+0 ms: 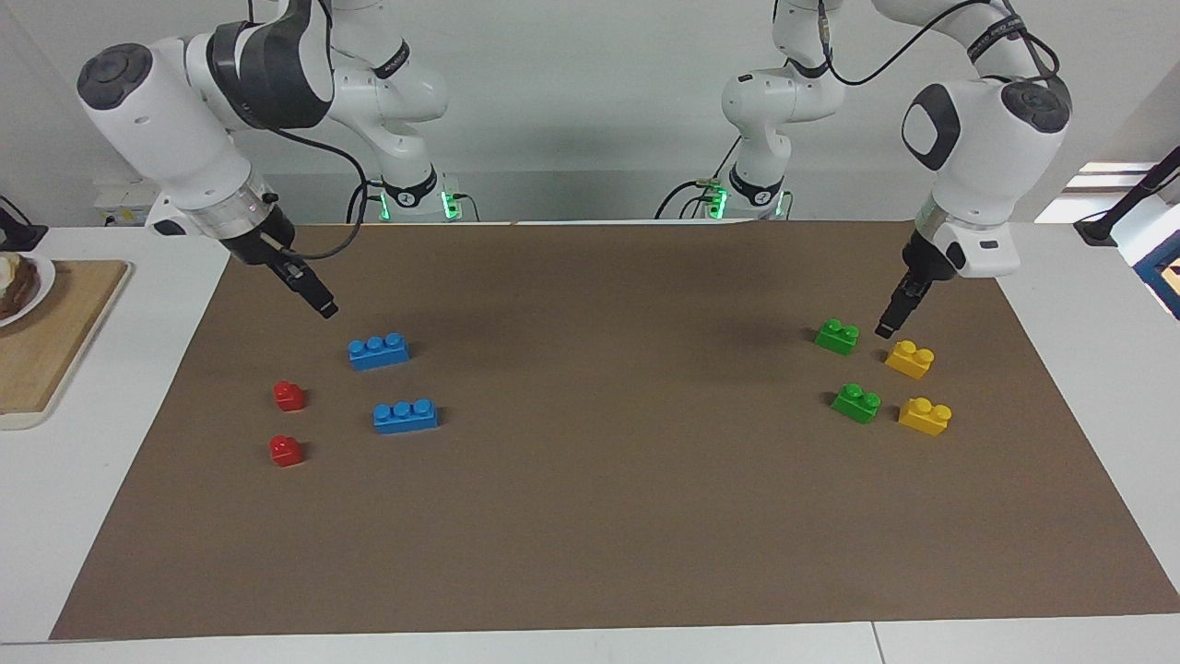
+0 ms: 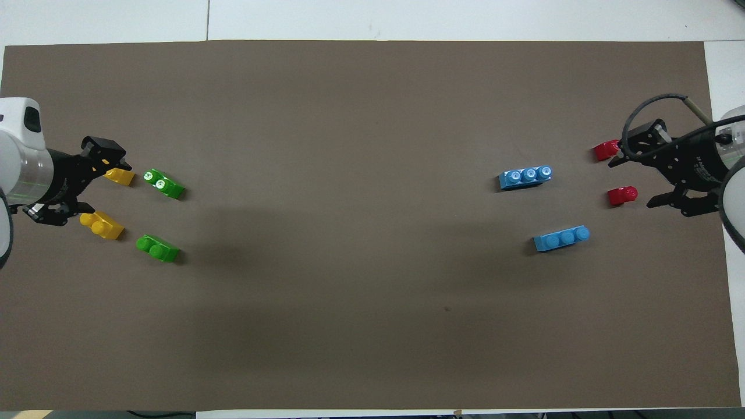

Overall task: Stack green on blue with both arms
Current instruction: 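Reach the left gripper to the green brick while the right gripper reaches the blue brick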

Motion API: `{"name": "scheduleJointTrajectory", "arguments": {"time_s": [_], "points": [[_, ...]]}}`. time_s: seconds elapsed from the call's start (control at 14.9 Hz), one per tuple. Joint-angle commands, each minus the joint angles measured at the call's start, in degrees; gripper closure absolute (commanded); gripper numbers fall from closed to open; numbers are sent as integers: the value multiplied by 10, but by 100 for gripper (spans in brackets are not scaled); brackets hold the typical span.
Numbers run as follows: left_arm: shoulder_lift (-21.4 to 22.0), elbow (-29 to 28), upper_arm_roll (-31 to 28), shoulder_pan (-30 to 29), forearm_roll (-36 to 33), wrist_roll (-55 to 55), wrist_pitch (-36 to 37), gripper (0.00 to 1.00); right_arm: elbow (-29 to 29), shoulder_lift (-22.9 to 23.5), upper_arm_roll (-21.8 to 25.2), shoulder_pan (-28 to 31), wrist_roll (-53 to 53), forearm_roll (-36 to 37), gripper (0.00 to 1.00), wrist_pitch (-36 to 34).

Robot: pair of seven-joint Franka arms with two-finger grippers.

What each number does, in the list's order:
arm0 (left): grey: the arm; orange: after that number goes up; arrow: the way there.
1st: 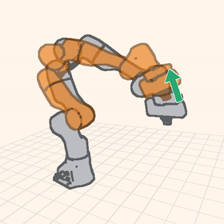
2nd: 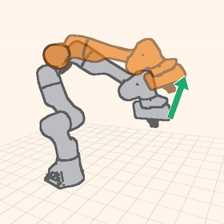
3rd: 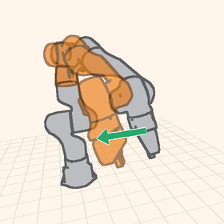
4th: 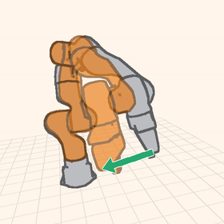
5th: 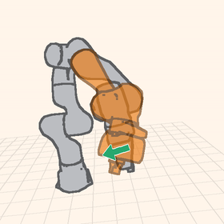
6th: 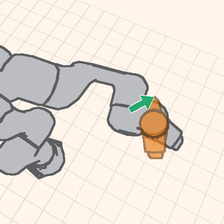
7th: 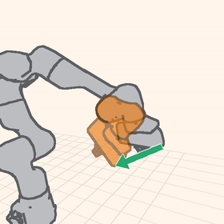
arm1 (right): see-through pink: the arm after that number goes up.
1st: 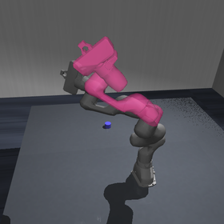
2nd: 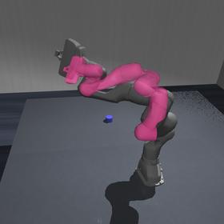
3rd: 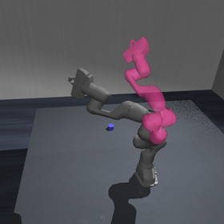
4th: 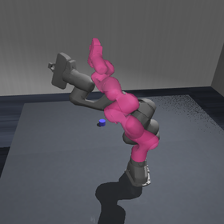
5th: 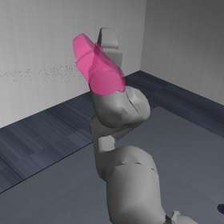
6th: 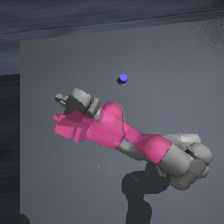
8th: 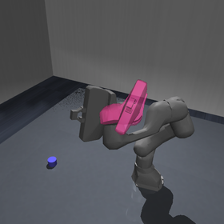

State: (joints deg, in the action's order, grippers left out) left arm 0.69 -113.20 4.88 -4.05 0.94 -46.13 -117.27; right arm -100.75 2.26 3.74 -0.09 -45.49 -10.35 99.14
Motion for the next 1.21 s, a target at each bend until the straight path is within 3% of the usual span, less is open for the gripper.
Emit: {"name": "scheduleJointTrajectory", "arguments": {"time_s": [0.0, 0.27, 0.4, 0.74, 1.14], "points": [[-42, -5, -2, 0, -6, -22, -47, 0, 41, 52, -2, 21, -49, -61, 12, -1], [-83, -4, -2, -7, -6, -52, -87, 0, 101, 136, -3, 47, -99, -160, 13, -4], [-106, -5, -2, -7, -6, -102, -132, 0, 96, 158, -2, 47, -121, -200, 13, 17], [-141, -3, -2, -9, -6, -101, -163, 0, 89, 224, -3, 44, -163, -223, 12, 35], [-184, -3, -3, -10, -6, -105, -186, 0, 29, 234, -3, 43, -160, -238, 10, 74]]}}
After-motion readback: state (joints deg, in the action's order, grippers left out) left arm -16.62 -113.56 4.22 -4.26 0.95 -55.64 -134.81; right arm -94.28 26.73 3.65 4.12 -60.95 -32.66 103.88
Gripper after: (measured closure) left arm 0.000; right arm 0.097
